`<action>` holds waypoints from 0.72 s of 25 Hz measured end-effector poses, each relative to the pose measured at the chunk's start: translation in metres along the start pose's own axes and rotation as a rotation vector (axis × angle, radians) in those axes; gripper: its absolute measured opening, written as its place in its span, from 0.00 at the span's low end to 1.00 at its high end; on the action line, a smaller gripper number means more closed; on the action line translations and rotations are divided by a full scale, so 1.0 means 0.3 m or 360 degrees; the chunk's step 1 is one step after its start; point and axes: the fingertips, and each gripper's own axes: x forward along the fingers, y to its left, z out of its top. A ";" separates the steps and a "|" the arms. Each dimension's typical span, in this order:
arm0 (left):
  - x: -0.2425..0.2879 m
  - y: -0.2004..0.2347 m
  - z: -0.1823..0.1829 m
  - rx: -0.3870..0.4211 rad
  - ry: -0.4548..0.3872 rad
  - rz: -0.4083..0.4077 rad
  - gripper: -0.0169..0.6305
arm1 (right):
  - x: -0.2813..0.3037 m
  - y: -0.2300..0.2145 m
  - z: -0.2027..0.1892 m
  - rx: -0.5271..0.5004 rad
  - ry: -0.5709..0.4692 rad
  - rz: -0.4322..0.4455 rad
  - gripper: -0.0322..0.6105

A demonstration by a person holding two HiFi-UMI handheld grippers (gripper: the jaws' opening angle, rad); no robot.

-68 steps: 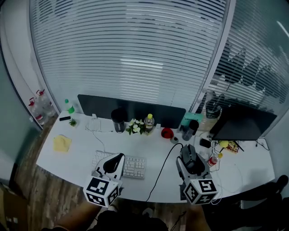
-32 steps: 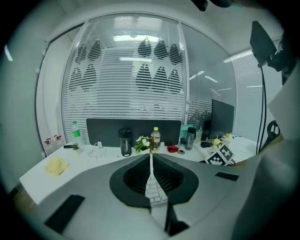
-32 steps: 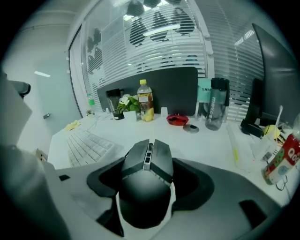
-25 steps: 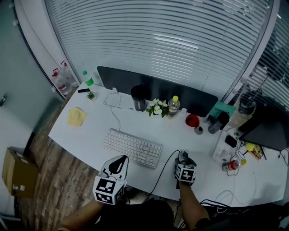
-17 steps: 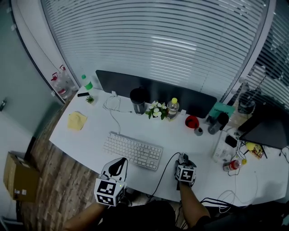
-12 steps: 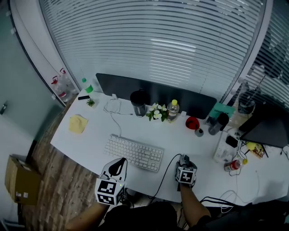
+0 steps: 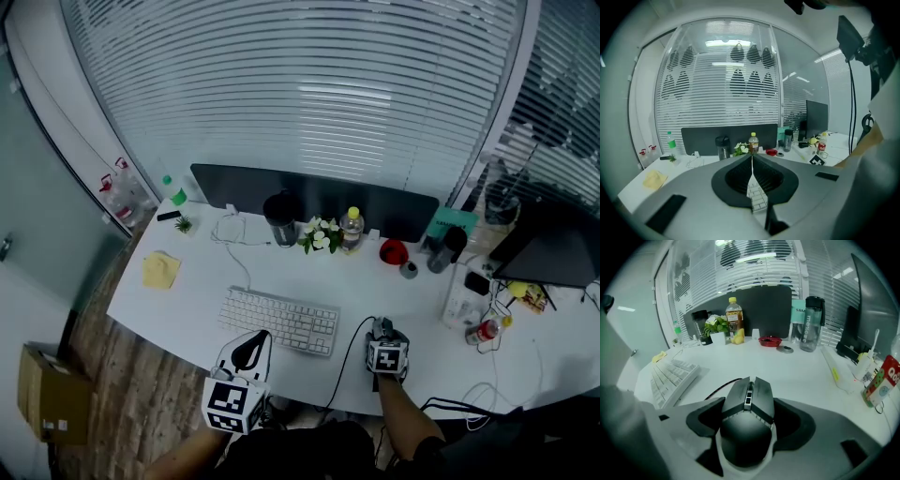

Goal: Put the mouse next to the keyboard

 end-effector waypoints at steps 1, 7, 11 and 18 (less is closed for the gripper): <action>-0.003 -0.001 0.005 0.0003 -0.0001 -0.0008 0.07 | -0.001 -0.001 0.000 0.0003 0.0008 -0.0002 0.54; -0.027 0.005 0.059 0.0037 -0.0038 -0.0049 0.07 | -0.038 0.014 0.044 0.0017 0.0013 0.0075 0.63; -0.018 0.009 0.090 0.0047 -0.0070 -0.0066 0.07 | -0.125 0.020 0.135 -0.0008 -0.0116 0.0092 0.63; -0.005 -0.018 0.137 0.0001 -0.0098 -0.0281 0.07 | -0.372 0.067 0.335 0.0037 -0.0379 0.0172 0.61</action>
